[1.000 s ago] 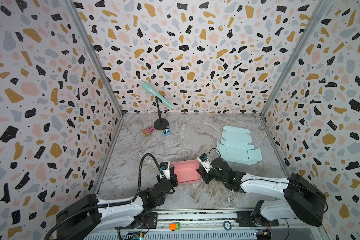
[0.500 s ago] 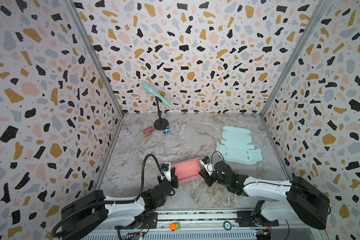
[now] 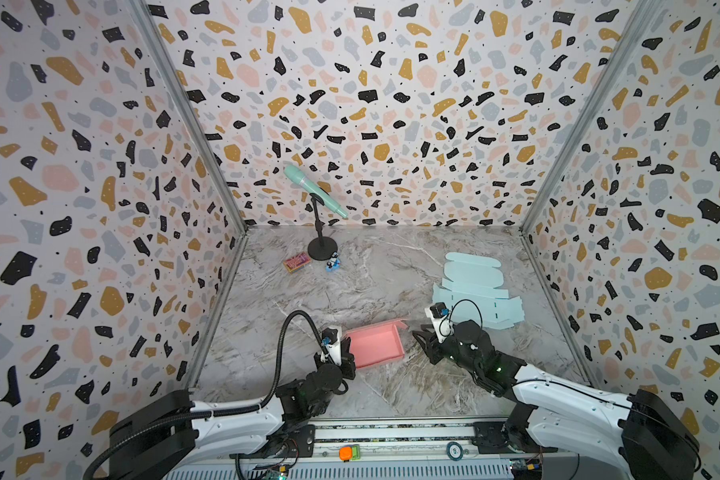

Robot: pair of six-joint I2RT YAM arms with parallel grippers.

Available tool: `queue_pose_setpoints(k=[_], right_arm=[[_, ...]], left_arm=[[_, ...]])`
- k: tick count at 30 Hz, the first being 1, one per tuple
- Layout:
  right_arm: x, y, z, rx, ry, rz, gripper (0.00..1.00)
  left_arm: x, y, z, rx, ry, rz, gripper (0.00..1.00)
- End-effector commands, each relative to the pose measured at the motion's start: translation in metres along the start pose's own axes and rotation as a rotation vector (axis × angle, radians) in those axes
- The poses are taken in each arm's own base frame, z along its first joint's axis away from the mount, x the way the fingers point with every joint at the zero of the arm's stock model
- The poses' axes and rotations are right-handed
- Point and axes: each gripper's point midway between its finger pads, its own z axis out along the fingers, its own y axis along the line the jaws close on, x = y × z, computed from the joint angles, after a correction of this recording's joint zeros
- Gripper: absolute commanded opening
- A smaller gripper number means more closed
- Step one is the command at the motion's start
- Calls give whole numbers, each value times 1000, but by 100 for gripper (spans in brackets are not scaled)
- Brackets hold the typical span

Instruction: Fold the paper box

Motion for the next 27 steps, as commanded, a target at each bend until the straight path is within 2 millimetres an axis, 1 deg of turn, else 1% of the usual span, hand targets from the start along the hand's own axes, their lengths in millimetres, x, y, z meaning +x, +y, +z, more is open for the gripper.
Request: queue_pose_setpoints(k=[1,5,10,12,13,15,17,21,23,25,27], right_arm=[[-5,14,6,-69,32,-51,39],[-7,17,9,-85,25,-79,46],[-14,12,17,-63,17,-104,58],[-18,10,21,-61,13,-107,61],[-20,10,23,-61,11,-111,61],[-23,9,28,-56,16,-120,61],[-26,8,31,-51,18,-128,61],[-32,6,37,-49,18,-139,60],[-32,7,39,-57,22,-143,58],[-31,9,40,-68,28,-148,55],[-30,10,42,-76,34,-151,47]], left_arm=[[3,-4,-1,10,35,32,0],[3,-2,-3,10,34,36,0],[2,-1,-3,5,34,36,0],[-1,-2,-3,-1,35,31,0],[-1,-2,-2,-8,41,33,2],[-4,-4,-1,-17,50,23,9],[-5,-7,0,-23,65,8,11],[-3,-9,5,-59,111,-23,7],[2,-8,7,-90,147,-24,5],[8,-9,11,-112,187,-12,3],[12,-11,13,-118,213,-4,1]])
